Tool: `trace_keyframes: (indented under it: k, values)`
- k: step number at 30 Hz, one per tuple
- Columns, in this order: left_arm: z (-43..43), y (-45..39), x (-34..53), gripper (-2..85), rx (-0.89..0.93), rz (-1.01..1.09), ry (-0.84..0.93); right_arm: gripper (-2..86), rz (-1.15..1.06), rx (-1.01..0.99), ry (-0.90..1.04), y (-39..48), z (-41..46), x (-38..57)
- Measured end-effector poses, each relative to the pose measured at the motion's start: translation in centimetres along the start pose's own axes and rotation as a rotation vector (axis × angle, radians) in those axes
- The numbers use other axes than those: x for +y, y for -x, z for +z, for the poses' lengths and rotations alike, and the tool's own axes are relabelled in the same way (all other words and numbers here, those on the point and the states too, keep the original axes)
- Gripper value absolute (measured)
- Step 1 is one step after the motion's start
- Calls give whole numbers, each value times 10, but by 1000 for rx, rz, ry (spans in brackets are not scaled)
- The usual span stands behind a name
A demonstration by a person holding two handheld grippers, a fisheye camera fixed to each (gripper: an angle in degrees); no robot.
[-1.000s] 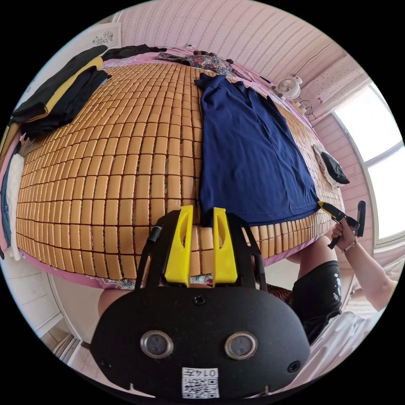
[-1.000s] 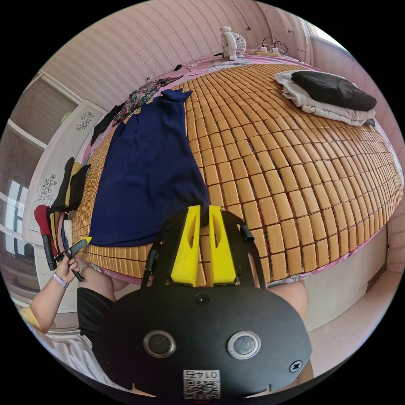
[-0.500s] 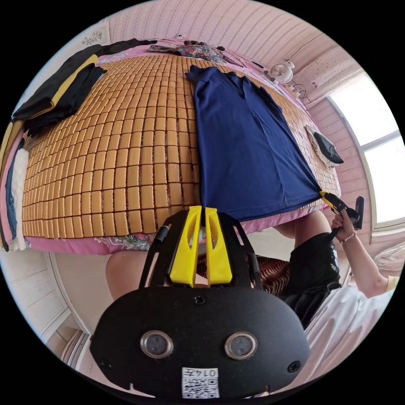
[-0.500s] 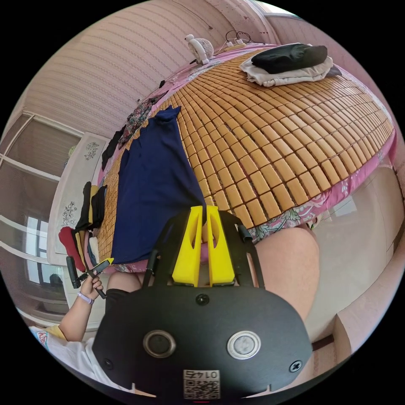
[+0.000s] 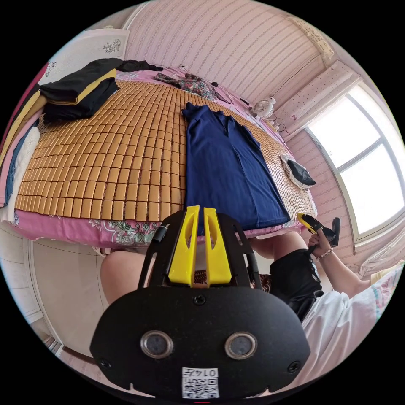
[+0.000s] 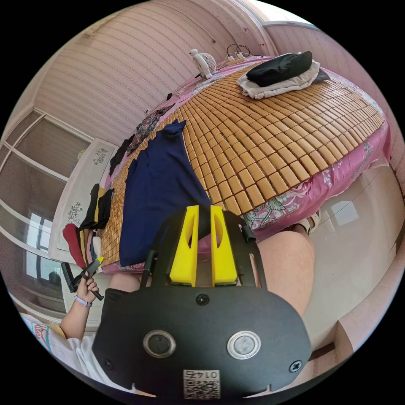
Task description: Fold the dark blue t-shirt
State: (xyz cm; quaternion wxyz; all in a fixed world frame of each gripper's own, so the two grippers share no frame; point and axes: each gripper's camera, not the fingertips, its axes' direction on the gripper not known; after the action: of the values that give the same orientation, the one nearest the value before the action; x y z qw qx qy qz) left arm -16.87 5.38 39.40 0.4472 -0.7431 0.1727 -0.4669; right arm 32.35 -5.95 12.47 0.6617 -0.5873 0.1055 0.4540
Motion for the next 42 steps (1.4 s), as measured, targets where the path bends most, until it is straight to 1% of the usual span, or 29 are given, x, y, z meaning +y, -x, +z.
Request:
trace_keyframes:
  k: [3,7,11,14,19,21,24,27,29,30,31,32,33,34,36,38,42]
  values:
    - [8,-4,-16,2,9,16,-1,50,-85,28,3,13,3,-21]
    - [35,-24,-58,3,28,92,22,65,-201,17,13,39,17,-67]
    - [80,-56,-113,4,98,163,40,84,-323,85,38,80,49,-139]
    - [122,-83,-156,5,107,235,55,98,-407,65,37,107,74,-193]
    - [192,-113,-217,6,50,300,82,92,-389,102,61,138,123,-274]
    - [213,-122,-235,4,43,315,95,88,-308,141,75,145,145,-306]
    - [242,-137,-260,1,50,354,106,77,-252,159,96,153,163,-334]
    - [267,-149,-279,-3,42,377,116,53,-282,217,201,157,183,-347]
    - [282,-156,-288,-4,17,394,126,39,-305,191,135,158,171,-345]
    - [285,-157,-289,-4,8,396,131,30,-317,138,58,157,154,-340]
    - [291,-160,-290,-4,-10,403,153,25,-316,128,10,156,143,-335]
    - [299,-161,-289,-4,-31,407,193,16,-297,128,-66,151,120,-324]
    - [301,-161,-288,-4,-32,410,197,18,-259,135,-101,144,102,-310]
    - [299,-160,-286,-4,-21,416,163,20,-249,137,-97,141,97,-303]
    - [299,-160,-288,-4,-9,413,167,25,-240,155,-72,130,85,-275]
    - [299,-165,-293,-3,-6,427,188,29,-210,182,-58,124,80,-267]
    - [289,-174,-303,2,-42,467,145,39,-245,118,-59,134,69,-283]
